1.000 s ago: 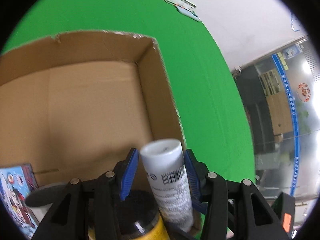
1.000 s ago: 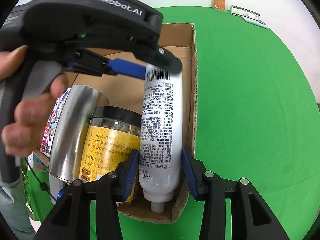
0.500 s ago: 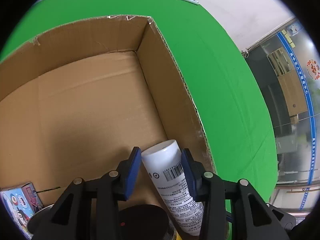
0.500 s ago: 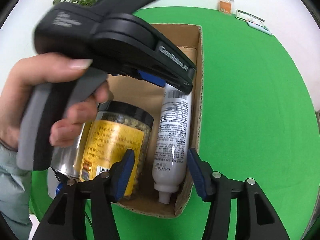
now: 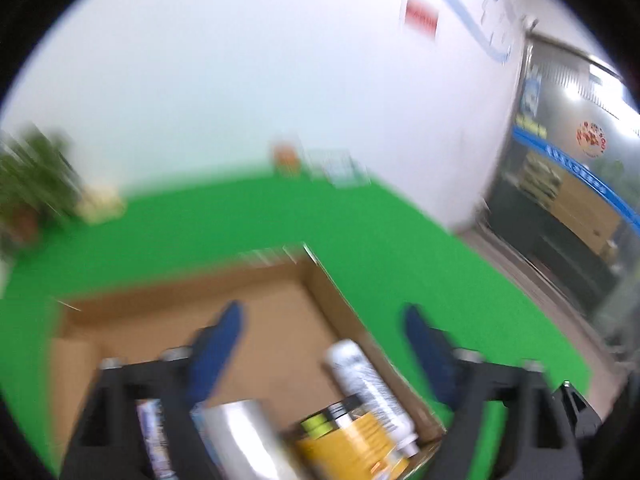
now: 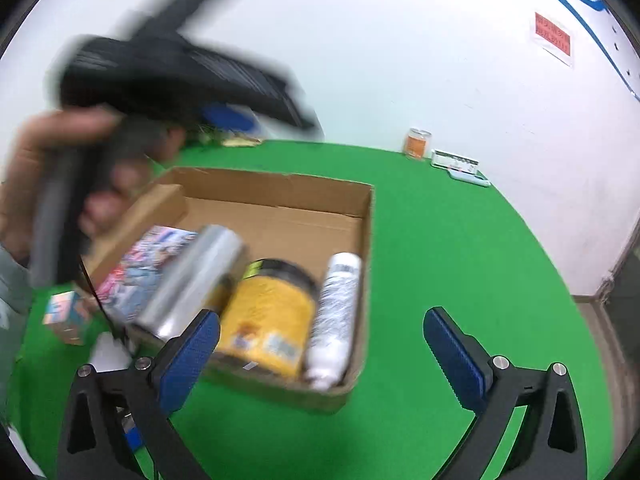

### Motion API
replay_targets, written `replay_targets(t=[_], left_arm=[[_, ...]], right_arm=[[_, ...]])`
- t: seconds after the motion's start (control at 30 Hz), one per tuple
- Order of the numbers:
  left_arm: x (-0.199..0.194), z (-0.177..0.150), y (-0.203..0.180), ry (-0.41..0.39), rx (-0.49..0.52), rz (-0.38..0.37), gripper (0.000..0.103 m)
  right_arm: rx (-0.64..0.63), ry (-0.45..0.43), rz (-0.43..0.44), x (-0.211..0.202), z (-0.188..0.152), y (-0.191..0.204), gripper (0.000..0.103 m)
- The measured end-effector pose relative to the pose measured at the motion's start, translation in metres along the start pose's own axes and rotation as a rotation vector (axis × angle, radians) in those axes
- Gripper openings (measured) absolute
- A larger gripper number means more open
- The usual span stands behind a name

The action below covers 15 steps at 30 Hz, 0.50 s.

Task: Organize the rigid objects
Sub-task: 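Open both grippers and move them to the white handheld fan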

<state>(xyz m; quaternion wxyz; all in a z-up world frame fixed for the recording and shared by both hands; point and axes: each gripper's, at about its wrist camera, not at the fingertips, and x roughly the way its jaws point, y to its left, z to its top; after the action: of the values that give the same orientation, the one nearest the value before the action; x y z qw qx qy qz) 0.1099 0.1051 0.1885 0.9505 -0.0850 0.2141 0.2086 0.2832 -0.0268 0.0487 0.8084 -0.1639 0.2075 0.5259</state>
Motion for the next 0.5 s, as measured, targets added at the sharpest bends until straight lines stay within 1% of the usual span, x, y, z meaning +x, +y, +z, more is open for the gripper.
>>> replay_targets(t=[0.03, 0.07, 0.1, 0.13, 0.17, 0.23, 0.27, 0.3, 0.33, 0.4, 0.43, 0.5], left_arm=[[-0.027, -0.003, 0.004, -0.058, 0.007, 0.035, 0.091], [-0.054, -0.007, 0.005, -0.101, 0.003, 0.078, 0.091], [-0.080, -0.011, 0.006, -0.126, -0.016, 0.113, 0.091], [-0.095, -0.014, 0.008, -0.135, -0.038, 0.132, 0.091], [-0.119, -0.018, 0.009, -0.147, -0.084, 0.155, 0.091], [-0.136, -0.022, -0.001, -0.160, -0.147, 0.173, 0.091], [-0.153, -0.031, -0.001, -0.147, -0.181, 0.179, 0.091], [-0.158, -0.036, 0.000, -0.126, -0.197, 0.186, 0.091], [-0.166, -0.049, 0.004, -0.097, -0.213, 0.200, 0.091], [-0.170, -0.081, 0.007, -0.021, -0.228, 0.224, 0.091], [-0.166, -0.105, 0.008, 0.038, -0.236, 0.221, 0.091], [-0.151, -0.143, 0.009, 0.131, -0.279, 0.163, 0.091]], right_arm=[[0.000, -0.011, 0.021, -0.008, -0.006, 0.002, 0.103], [-0.001, -0.025, 0.061, -0.018, -0.012, 0.007, 0.103], [-0.001, -0.032, 0.089, -0.025, -0.017, 0.014, 0.103], [-0.005, -0.039, 0.123, -0.036, -0.024, 0.021, 0.103], [-0.017, -0.042, 0.153, -0.044, -0.026, 0.028, 0.103], [-0.045, -0.040, 0.177, -0.069, -0.038, 0.050, 0.103], [-0.054, -0.033, 0.193, -0.077, -0.042, 0.057, 0.103], [-0.054, -0.022, 0.221, -0.085, -0.046, 0.065, 0.103], [-0.049, -0.014, 0.246, -0.098, -0.053, 0.074, 0.103], [-0.016, 0.023, 0.319, -0.114, -0.067, 0.083, 0.103], [0.002, 0.051, 0.354, -0.119, -0.077, 0.086, 0.103], [0.020, 0.111, 0.401, -0.127, -0.102, 0.098, 0.102]])
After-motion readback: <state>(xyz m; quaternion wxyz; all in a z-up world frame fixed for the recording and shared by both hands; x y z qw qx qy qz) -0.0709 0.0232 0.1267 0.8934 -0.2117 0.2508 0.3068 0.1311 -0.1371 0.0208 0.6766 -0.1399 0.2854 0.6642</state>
